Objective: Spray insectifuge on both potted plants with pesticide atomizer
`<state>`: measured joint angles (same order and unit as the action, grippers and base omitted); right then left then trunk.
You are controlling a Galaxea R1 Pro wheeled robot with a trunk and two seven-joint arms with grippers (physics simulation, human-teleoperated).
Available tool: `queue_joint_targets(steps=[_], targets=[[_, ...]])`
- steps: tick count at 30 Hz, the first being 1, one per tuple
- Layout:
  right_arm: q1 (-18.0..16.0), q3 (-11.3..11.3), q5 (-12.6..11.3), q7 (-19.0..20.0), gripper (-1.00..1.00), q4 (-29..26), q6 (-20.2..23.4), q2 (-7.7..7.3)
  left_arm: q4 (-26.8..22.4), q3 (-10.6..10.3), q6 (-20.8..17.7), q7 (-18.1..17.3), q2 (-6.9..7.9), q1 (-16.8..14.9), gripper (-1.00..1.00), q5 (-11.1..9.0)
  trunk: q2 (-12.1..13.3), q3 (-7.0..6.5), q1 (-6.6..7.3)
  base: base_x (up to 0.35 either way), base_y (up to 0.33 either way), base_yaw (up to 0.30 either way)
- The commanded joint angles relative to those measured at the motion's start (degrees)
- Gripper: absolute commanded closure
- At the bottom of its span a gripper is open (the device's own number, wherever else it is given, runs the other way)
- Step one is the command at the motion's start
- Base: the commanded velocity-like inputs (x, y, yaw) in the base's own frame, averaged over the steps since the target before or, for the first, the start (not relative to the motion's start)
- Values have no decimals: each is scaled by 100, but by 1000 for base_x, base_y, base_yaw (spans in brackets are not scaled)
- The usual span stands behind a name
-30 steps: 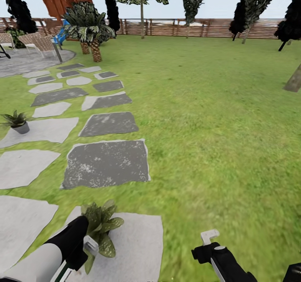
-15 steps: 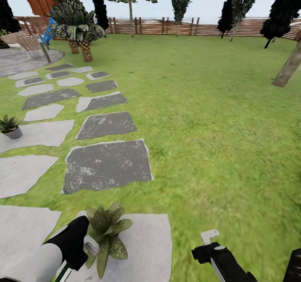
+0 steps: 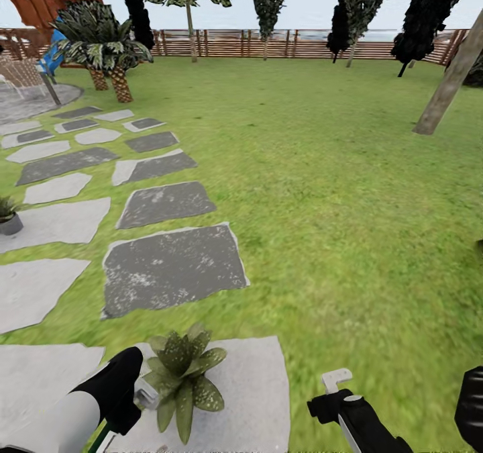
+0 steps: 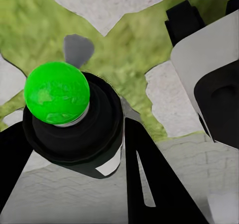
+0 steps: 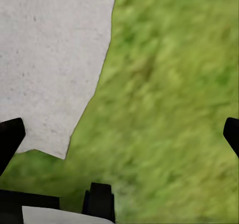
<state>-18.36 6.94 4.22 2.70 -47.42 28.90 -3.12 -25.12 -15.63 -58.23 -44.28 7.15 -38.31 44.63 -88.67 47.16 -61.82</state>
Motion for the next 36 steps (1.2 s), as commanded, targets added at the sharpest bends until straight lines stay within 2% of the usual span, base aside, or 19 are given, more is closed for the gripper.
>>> queue_joint_targets(steps=[1,36], targets=[[-1,9,45,28,-100,-13,37,-4,-10,-28,-4,-53,5,-1,100,55,-3,5,1,-99,274,-9],[-1,-8,25,28,-100,-8,37,-13,-10,29,-4,-42,-29,0,100,49,-3,-116,1,-85,230,-281]])
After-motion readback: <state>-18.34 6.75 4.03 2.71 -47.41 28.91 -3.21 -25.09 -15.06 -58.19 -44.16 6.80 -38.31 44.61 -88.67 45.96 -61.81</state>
